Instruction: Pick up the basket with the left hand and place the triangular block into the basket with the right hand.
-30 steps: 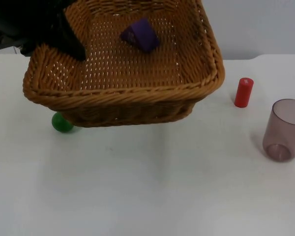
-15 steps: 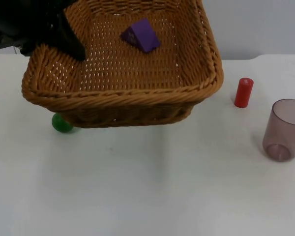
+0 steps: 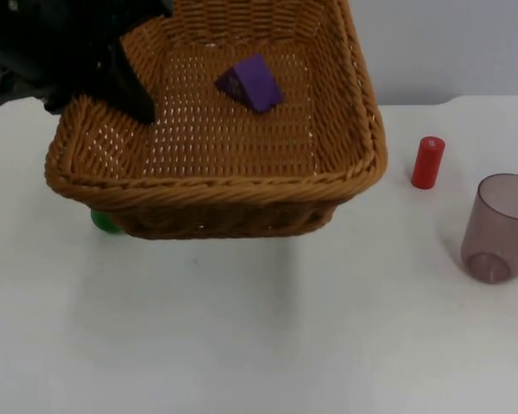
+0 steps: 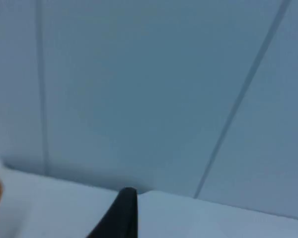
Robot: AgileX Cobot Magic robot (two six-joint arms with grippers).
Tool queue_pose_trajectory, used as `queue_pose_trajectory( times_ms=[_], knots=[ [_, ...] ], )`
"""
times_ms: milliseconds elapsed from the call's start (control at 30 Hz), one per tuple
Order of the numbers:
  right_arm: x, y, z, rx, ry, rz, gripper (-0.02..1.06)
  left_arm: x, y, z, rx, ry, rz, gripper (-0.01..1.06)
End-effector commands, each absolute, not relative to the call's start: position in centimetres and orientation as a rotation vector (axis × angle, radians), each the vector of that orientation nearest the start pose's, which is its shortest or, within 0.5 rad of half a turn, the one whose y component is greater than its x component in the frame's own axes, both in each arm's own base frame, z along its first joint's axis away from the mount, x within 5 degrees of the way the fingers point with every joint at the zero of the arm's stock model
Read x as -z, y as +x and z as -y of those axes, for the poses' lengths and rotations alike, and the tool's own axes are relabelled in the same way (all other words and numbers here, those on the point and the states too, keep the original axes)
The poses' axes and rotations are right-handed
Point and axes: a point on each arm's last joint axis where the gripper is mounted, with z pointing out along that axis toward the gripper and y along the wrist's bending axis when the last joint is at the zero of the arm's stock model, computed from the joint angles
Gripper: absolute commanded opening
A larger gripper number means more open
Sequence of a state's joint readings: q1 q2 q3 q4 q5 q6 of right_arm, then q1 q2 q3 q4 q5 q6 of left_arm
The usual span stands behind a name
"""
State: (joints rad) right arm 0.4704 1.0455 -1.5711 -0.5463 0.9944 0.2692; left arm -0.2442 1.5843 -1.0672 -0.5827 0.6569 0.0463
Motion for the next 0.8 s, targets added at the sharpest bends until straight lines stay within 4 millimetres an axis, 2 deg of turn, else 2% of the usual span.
queue_pose_trajectory(
  times_ms=[0, 133, 200, 333, 367, 467, 667, 767],
  knots=[
    [-52.9, 15.5, -2.8, 0.158, -0.144, -1.809, 0.98, -25.1, 31.1, 11.2, 0.734, -0.146, -2.602, 0.0],
    [-53.2, 15.3, -2.3, 0.151, -0.17, -1.792, 0.98, -24.8, 31.2, 11.5, 0.757, -0.133, -2.608, 0.0],
    [-52.5, 16.1, -2.7, 0.089, -0.222, -1.839, 0.98, -24.6, 31.3, 11.6, 0.778, -0.134, -2.606, 0.0],
    [-51.1, 18.4, -2.1, 0.03, -0.179, -1.885, 0.98, -24.7, 31.4, 11.6, 0.777, -0.142, -2.594, 0.0],
    [-51.1, 18.4, -2.1, 0.03, -0.179, -1.885, 0.98, -24.7, 31.4, 11.6, 0.777, -0.142, -2.594, 0.0],
    [-49.4, 20.2, -0.4, 0.032, -0.098, -1.956, 0.98, -24.7, 31.4, 11.6, 0.785, -0.152, -2.588, 0.0],
    [-48.9, 20.4, 0.4, 0.061, -0.085, -1.976, 0.98, -24.6, 31.9, 11.6, 0.77, -0.207, -2.549, 0.0],
    [-48.9, 20.4, 0.3, 0.058, -0.086, -1.97, 0.98, -23.3, 32.4, 12.3, 0.771, -0.22, -2.578, 0.0]
  ],
)
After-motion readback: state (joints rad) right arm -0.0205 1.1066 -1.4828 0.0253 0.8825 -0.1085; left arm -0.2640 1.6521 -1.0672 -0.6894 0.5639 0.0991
